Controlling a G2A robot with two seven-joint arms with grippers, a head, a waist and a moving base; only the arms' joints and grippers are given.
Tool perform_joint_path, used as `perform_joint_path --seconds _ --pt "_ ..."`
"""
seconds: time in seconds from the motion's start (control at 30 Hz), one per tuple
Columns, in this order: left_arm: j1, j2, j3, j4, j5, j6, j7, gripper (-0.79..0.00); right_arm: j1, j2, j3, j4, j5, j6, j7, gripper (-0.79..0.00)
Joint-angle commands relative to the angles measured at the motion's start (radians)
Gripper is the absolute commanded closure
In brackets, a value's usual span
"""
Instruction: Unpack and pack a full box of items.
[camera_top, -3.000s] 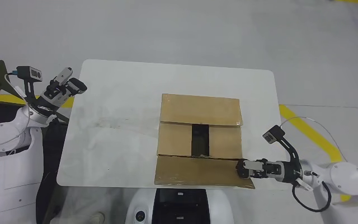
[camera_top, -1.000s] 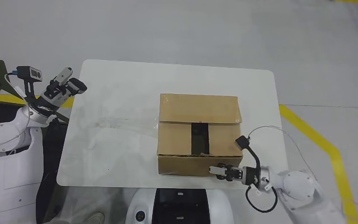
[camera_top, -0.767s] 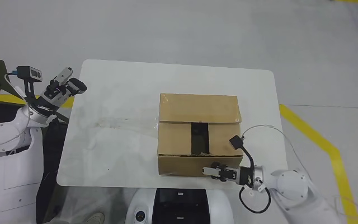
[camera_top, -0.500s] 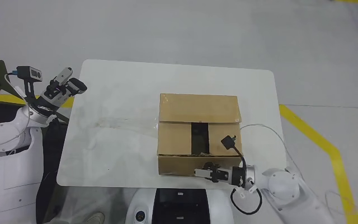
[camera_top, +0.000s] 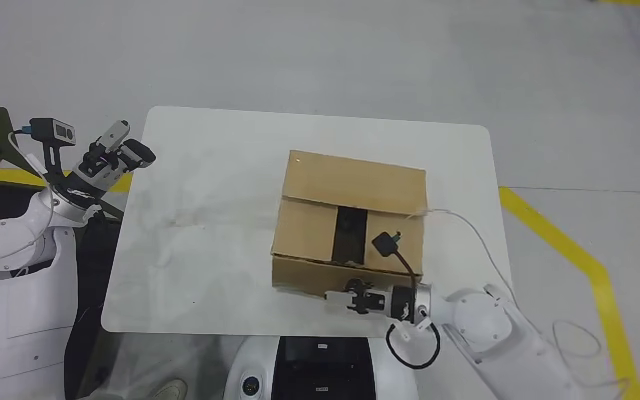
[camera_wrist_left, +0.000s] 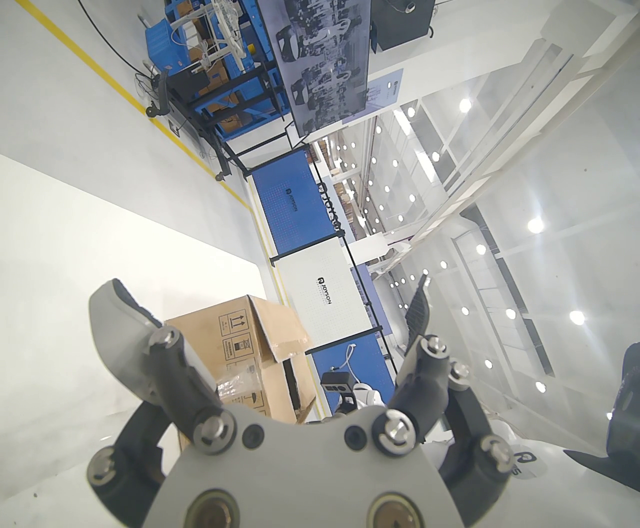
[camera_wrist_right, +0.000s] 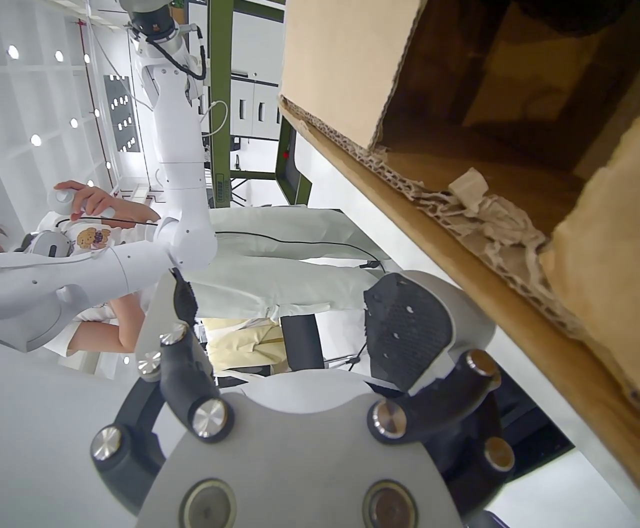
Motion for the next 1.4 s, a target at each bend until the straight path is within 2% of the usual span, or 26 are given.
perform_joint_path --seconds 0.0,0.33,0.87,1.1,1.37 --pt "0.000 0.000 0.000 0.000 0.000 0.000 0.000 -0.785 0.010 -0.002 -0.006 0.005 0.000 0.006 -0.002 -0.785" --pt "0.000 0.000 0.000 0.000 0.000 0.000 0.000 -0.785 0.024 0.000 -0.008 0.018 -0.035 0.052 0.008 -0.785" --pt "0.000 0.000 0.000 0.000 0.000 0.000 0.000 -0.785 -0.055 0.022 0.086 -0.040 -0.050 0.065 0.006 -0.785" --pt "0.000 0.000 0.000 0.000 0.000 0.000 0.000 -0.785 -0.107 0.033 0.145 -0.123 0.075 0.035 0.058 -0.785" --pt "0.000 0.000 0.000 0.000 0.000 0.000 0.000 -0.785 -0.181 0.046 0.329 -0.163 0.243 0.024 0.003 -0.785"
